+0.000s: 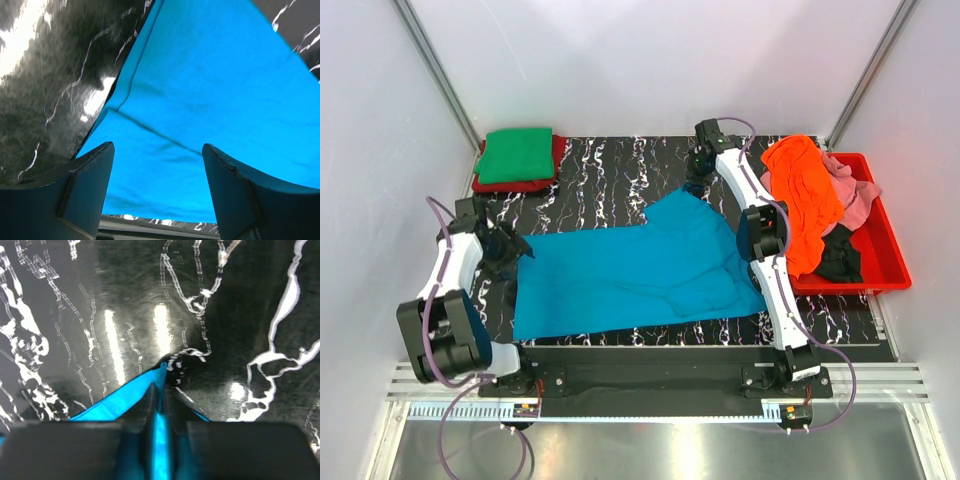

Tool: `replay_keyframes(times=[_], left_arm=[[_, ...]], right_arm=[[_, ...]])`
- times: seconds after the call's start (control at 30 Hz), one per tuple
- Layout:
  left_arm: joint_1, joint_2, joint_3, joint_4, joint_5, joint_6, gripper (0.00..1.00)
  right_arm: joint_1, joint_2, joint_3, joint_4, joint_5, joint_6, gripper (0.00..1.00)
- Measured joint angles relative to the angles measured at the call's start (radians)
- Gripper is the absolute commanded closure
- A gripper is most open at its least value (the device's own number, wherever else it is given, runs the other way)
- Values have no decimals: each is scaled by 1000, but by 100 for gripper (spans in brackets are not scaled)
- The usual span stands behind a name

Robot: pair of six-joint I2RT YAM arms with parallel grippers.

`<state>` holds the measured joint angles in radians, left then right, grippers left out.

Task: Fold and stack the t-shirts
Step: Fold the tshirt

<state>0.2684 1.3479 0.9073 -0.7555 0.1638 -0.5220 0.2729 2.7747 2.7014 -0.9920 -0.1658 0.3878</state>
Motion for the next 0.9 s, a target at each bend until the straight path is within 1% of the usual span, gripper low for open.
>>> replay_keyframes(times=[0.03,0.07,0.17,0.4,0.47,0.5,0.7,0.73,0.83,0.87,0.9], left_arm=[[0,22,18,0,-4,1,24],[0,44,40,0,-11,1,24],[0,126,117,12,-29,3,26],[0,380,344,56,-80,21,34],[0,452,393,70,-91,28,35],[-2,494,412,82,-97,33,35],[-17,608,450,87,-113,46,39],[-22,612,459,98,-114,49,44],[-39,632,478,119,-116,50,52],[-42,634,479,126,-116,50,58],[-48,636,480,131,-117,49,62]], right_arm=[[0,0,-2,0,6,-2,99],[0,0,-4,0,9,0,100],[0,-11,-20,8,17,2,100],[-6,-99,-160,2,83,-14,100],[-15,-121,-193,-13,98,-18,100],[-21,-130,-209,-19,103,-20,100],[-63,-175,-256,-49,115,-34,100],[-69,-182,-258,-51,116,-36,100],[-78,-197,-261,-52,120,-40,100],[-80,-201,-261,-52,120,-41,100],[-80,-203,-261,-53,120,-42,100]])
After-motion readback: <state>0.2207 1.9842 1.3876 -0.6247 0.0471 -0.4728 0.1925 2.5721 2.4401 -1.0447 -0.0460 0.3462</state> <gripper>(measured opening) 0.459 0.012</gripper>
